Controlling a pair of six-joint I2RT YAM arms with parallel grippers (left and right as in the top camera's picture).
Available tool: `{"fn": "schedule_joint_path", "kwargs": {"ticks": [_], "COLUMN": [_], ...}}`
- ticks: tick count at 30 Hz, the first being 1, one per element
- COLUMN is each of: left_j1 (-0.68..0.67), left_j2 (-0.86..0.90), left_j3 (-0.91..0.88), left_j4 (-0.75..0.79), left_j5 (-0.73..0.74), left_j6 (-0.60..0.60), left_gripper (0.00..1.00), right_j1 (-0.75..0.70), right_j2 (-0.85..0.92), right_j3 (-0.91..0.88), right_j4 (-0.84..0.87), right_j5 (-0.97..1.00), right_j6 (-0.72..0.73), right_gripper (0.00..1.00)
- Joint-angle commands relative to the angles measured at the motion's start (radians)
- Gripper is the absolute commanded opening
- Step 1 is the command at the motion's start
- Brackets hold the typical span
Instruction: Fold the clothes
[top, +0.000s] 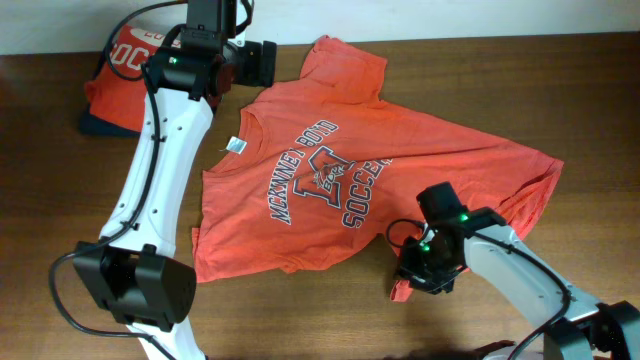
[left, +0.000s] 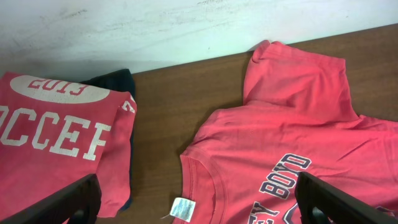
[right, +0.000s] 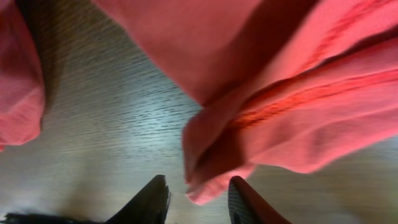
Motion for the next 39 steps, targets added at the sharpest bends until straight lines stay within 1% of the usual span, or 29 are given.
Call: {"fn": "schedule_joint_path", "kwargs": {"ticks": [1,4,14,26,27,29,31,33,36,39], "left_j1": [0.002,0.002,0.002,0.002,0.002,0.002,0.002,0.002,0.002,0.002], "left_j2": [0.006,0.006,0.006,0.006,0.006,0.006,0.006,0.006,0.006,0.006], "left_j3": [-0.002,-0.002,-0.002,-0.002,-0.002,-0.002,-0.002,-0.002,-0.002,-0.002], "left_j4": [0.000,0.000,0.000,0.000,0.000,0.000,0.000,0.000,0.000,0.000], "left_j5": [0.000,0.000,0.000,0.000,0.000,0.000,0.000,0.000,0.000,0.000], "left_j6": [-0.010,-0.010,-0.010,-0.010,-0.010,-0.010,-0.010,-0.010,-0.010,-0.010], "left_gripper": [0.99,0.99,0.99,0.99,0.99,0.99,0.99,0.99,0.99,0.99], "right_j1": [0.040,0.060,0.060,0.060,0.060,0.060,0.060,0.060,0.060,0.060], "right_j2": [-0.006,-0.006,-0.006,0.001,0.001,0.001,0.001,0.001,0.001,-0.001], "right_j3": [-0.010,-0.010,-0.011,-0.039,-0.039,-0.039,-0.039,-0.039,-0.035,-0.009], "right_j4": [0.022,0.040,0.035,0.064,0.065,0.064,0.064,0.061,0.042,-0.023], "right_j5": [-0.033,-0.026,0.024,0.024,0.024,0.024,0.021,0.017,0.014,0.014], "right_j6": [0.049,0.051,0.052,0.063,0.063,0.063,0.063,0.062,0.061,0.037], "right_gripper": [0.41,0.42,0.42,0.41,0.40,0.29,0.14,0.04,0.04,0.04]}}
